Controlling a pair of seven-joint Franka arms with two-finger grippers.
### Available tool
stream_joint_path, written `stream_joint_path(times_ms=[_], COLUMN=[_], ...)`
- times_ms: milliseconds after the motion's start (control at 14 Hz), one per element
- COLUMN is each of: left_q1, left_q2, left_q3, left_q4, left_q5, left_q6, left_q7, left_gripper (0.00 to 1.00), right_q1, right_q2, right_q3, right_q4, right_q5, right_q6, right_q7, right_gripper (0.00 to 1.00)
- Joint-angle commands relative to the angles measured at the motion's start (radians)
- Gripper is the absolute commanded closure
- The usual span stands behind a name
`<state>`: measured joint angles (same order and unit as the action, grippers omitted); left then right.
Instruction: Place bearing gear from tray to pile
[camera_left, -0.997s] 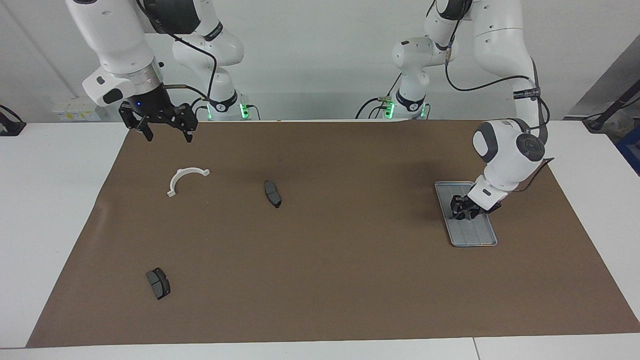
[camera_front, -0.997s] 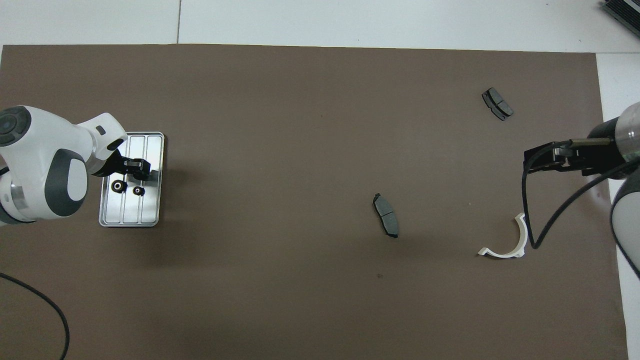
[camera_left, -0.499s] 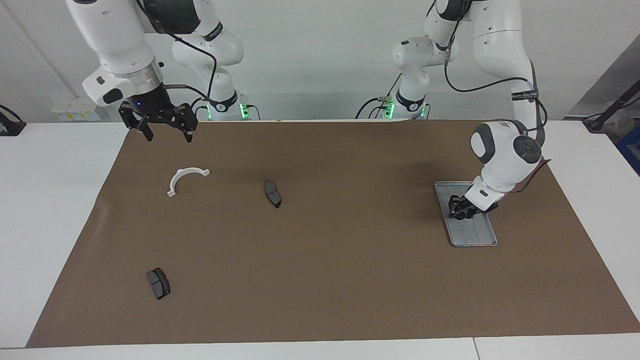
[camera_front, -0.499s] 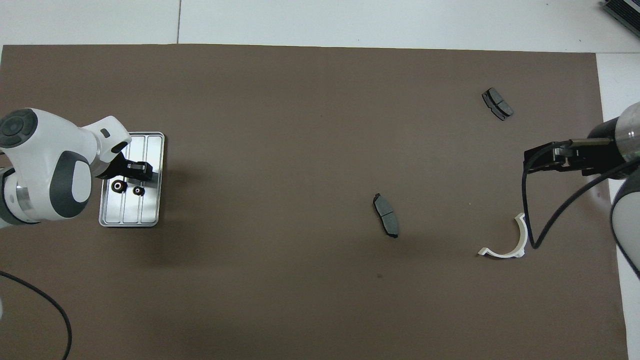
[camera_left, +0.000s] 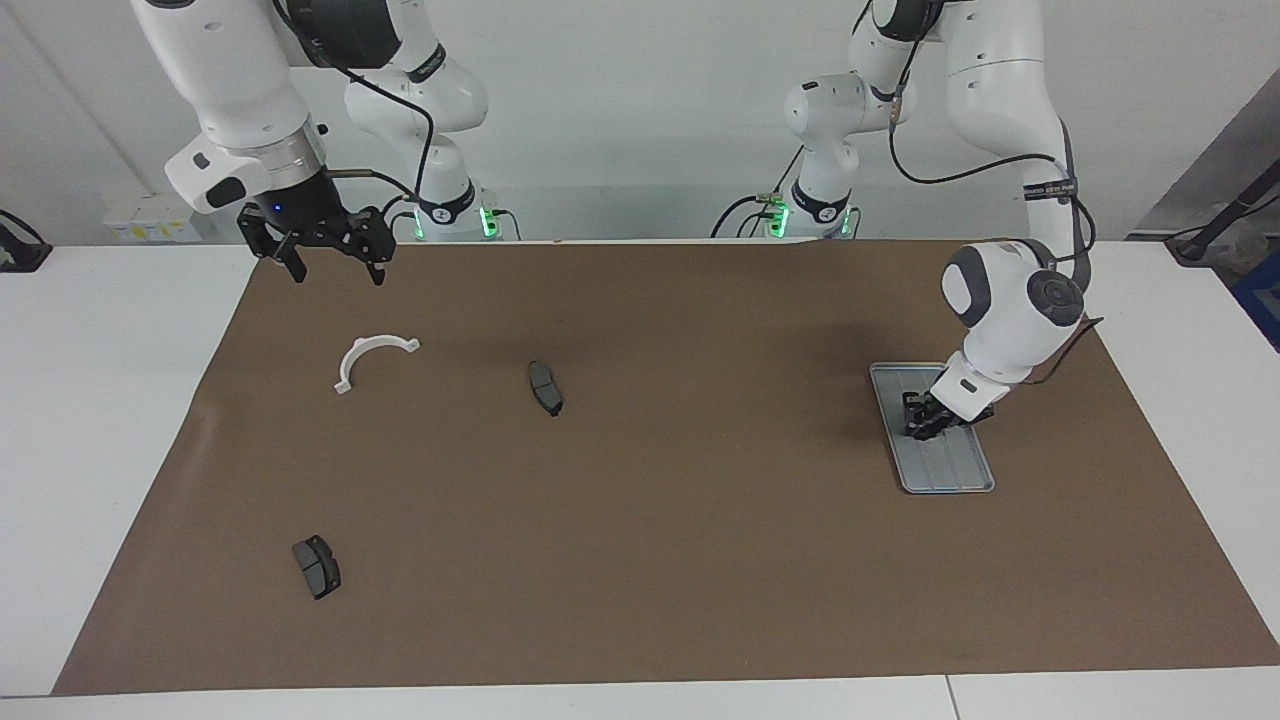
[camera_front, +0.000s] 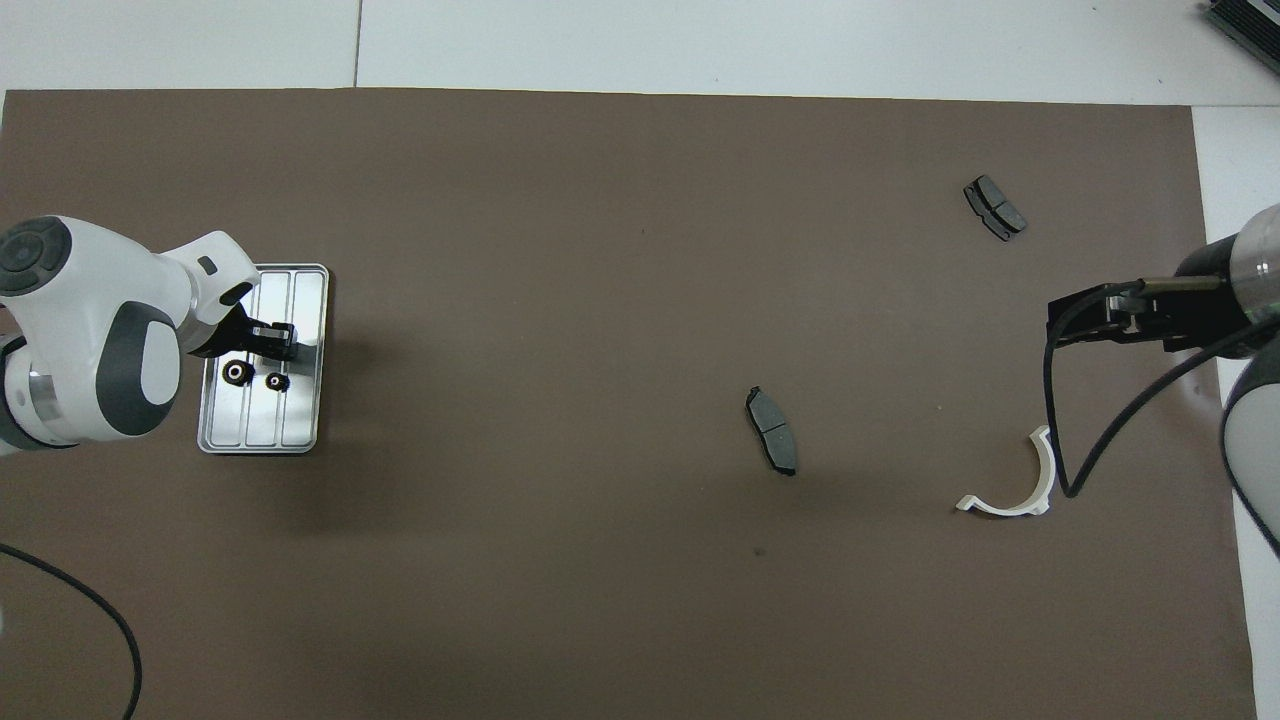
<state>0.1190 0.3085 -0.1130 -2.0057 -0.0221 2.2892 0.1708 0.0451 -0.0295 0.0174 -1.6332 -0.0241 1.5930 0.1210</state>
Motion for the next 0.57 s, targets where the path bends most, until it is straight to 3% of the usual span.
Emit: stream_joint_path(times_ms=[0, 499], left_q1=[-0.013, -0.021], left_q2=[-0.006, 0.000], left_q3=[0.009, 0.009], left_q4=[-0.024, 0.054], left_q5=[0.002, 0.002], left_q6=[0.016, -0.016], left_q7=[0.006, -0.017], left_gripper=[0.75, 0.81], right_q1=[-0.013, -0.013], right_q2=[-0.013, -0.013], right_q3=[0.009, 0.009], right_q4=[-0.014, -0.016], right_q5=[0.006, 0.006], right_q6=[0.015, 0.018], right_q7=[-0.027, -0.027], right_gripper=[0.00, 0.00])
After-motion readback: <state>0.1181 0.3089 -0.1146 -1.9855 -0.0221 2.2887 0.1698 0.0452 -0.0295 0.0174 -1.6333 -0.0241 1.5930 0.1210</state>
